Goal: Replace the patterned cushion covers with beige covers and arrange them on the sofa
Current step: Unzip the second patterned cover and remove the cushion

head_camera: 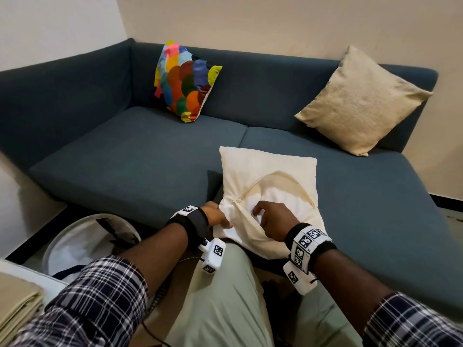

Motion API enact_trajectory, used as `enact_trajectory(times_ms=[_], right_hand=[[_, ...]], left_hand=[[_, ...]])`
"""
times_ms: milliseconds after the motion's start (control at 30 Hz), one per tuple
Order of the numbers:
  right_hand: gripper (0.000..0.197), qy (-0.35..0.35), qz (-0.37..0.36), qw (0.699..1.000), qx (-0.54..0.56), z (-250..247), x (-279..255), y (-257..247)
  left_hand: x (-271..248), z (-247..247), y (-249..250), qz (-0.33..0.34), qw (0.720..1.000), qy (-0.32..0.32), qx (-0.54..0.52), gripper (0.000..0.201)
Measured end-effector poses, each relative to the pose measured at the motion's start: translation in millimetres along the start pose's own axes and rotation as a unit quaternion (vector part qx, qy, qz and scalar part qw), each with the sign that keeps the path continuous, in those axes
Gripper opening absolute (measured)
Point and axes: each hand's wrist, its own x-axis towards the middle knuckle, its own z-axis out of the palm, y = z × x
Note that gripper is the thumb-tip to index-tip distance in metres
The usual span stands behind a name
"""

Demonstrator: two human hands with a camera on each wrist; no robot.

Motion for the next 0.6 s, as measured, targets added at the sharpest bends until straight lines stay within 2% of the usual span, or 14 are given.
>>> enact_trajectory(times_ms=[33,100,233,300,333,400,433,500,567,600], right_hand=[[0.03,0.012,-0.003,1.0,0.0,2.1,-0.8,0.5],[0.025,0.029,-0.004,1.0,-0.001,6.3,-3.1,0.6],[0.023,0.037,0.004,0.999,-0.008,14.7,-3.3,3.9],[0.008,0.047,0.012,0.999,0.015,14.2,-0.7,3.1],[0.004,0.048,0.015,0.998,0.023,12.7,1.2,1.3],[0.033,0.049,0.002,0.998,0.036,10.3,4.8,-2.3],[0.046,0.046,0.0,0.997,0.058,8.2,5.2,-6.8],[0.059,0.044,0.002,0.994,0.105,4.0,5.4,-16.7],[0.056,0.038,-0.014,0.995,0.091,1.3,8.7,-21.0],[0.046,0.041,-0.019,0.997,0.064,1.9,11.8,-20.7]], left_hand=[[5.1,-0.3,-1.6,0.012,1.0,0.008,-0.003,0.078],[-16.9,2.6,11.2,0.033,0.999,0.024,0.009,0.059],[-42.9,9.3,26.7,0.05,0.998,0.035,0.02,0.039],[-42.5,12.0,29.0,0.048,0.996,0.062,0.035,0.034],[-42.3,13.0,30.2,0.05,0.995,0.073,0.042,0.034],[-42.3,16.5,32.1,0.044,0.995,0.081,0.037,0.037],[-41.3,17.9,33.1,0.043,0.995,0.086,0.039,0.044],[-36.3,19.0,34.9,0.05,0.987,0.124,0.089,0.07],[-31.9,17.9,37.2,0.082,0.965,0.21,0.132,0.079],[-33.4,16.8,41.2,0.107,0.956,0.241,0.126,0.073]])
